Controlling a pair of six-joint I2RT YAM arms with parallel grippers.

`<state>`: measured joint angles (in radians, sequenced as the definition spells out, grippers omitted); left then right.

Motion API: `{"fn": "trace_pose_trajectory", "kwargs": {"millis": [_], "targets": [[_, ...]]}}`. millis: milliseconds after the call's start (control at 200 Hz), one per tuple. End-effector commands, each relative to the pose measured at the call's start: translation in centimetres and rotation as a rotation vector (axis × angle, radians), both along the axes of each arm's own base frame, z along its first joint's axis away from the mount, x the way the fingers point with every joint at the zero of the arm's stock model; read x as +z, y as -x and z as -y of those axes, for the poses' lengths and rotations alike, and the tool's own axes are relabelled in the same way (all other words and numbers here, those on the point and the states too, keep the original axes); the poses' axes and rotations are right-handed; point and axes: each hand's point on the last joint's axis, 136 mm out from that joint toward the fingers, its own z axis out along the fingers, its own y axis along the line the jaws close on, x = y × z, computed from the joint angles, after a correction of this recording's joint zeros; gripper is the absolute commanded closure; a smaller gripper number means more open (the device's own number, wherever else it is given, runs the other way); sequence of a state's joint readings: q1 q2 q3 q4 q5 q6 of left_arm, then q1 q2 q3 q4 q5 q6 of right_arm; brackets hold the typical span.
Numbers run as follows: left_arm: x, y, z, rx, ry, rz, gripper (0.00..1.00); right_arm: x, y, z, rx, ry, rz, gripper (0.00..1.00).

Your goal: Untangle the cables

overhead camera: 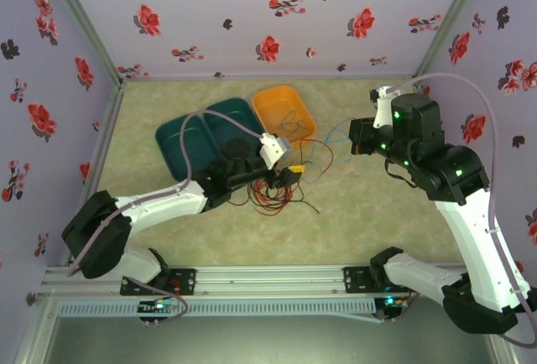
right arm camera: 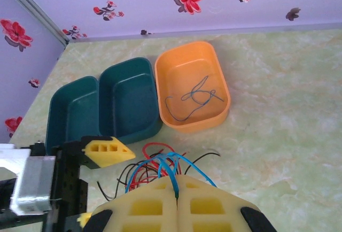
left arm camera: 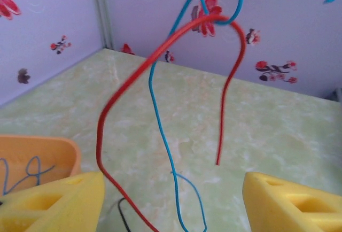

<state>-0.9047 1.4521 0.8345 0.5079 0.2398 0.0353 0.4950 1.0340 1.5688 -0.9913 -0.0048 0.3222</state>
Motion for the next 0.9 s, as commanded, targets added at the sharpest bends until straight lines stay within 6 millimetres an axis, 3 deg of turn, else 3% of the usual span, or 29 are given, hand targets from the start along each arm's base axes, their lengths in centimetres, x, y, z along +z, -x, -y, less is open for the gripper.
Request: {"fn": "trace_pose_trajectory", "kwargs": {"millis": [0,255,515,635,895], "targets": [[1.4,-2.0,-0.1,0.075,0.020,0.131,0.31,0.6,-0.3,-0.3,0.005,-0.031,0.026,1.00],[1.2,-4.1,0.3,0.124,0.021,0.148,0.34,0.4,-0.5,-0.8,0.022,-0.049,0.025,1.00],[1.4,-1.9,3.1,-0.067,0.057,0.117,0.31,0.6,-0.4,-1.0,0.032,-0.063,0.027,1.00],[1.1,-2.3,3.7,-0.074,0.057,0.102,0.31,0.7,-0.3,-1.2,0.040,-0.074,0.027,1.00],[1.3,-3.9,3.2,-0.015,0.082,0.118,0.42,0.9,-0.2,-1.6,0.055,-0.092,0.027,1.00]]}}
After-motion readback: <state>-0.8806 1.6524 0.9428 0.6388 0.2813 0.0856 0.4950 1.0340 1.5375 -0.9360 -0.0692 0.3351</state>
